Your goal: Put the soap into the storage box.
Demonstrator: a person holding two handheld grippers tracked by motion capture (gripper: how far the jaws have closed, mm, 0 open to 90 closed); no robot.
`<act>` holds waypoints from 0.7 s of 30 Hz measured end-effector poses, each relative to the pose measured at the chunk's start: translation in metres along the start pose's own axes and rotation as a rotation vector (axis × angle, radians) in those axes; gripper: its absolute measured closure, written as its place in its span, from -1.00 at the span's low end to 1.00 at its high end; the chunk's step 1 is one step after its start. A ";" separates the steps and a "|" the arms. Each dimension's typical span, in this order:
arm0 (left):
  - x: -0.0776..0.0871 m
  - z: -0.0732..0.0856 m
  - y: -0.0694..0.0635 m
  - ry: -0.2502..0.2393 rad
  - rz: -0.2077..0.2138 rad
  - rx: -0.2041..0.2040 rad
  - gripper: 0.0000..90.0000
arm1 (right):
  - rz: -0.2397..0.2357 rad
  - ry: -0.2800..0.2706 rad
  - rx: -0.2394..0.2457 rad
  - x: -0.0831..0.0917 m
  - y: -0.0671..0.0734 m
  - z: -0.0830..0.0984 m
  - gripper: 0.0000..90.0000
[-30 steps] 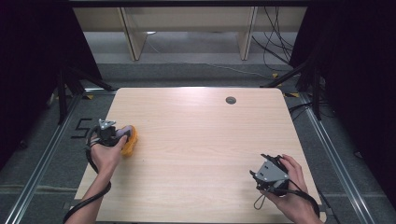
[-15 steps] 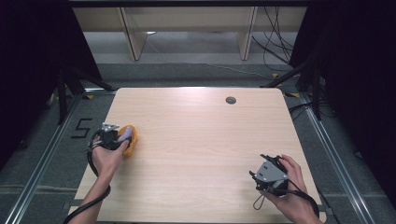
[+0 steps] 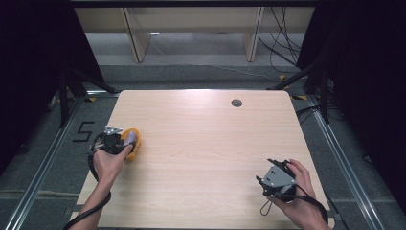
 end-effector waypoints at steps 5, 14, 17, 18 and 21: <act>0.024 0.003 0.002 -0.039 0.011 -0.013 0.00 | -0.008 -0.005 -0.009 -0.001 -0.001 0.001 -0.26; 0.060 0.026 -0.001 -0.102 0.051 -0.012 -0.02 | -0.013 -0.003 -0.017 -0.001 -0.001 0.001 -0.26; 0.065 0.039 -0.005 -0.097 0.078 -0.019 -0.03 | -0.015 -0.004 -0.017 -0.001 -0.001 0.001 -0.26; 0.066 0.044 -0.007 -0.096 0.082 -0.021 -0.03 | -0.015 -0.004 -0.017 -0.001 -0.001 0.001 -0.26; 0.069 0.062 -0.013 -0.096 0.118 -0.027 -0.04 | -0.014 -0.003 -0.016 -0.001 -0.002 0.002 -0.26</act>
Point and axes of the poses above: each handheld gripper's, and its own axes: x roughly backward along the jaws, z roughly out of its underside, y roughly to its left, the point moved 2 cm from there along -x, roughly forward along the jaws, and after that the axes turned 2 degrees about -y, right-handed, at the moved point
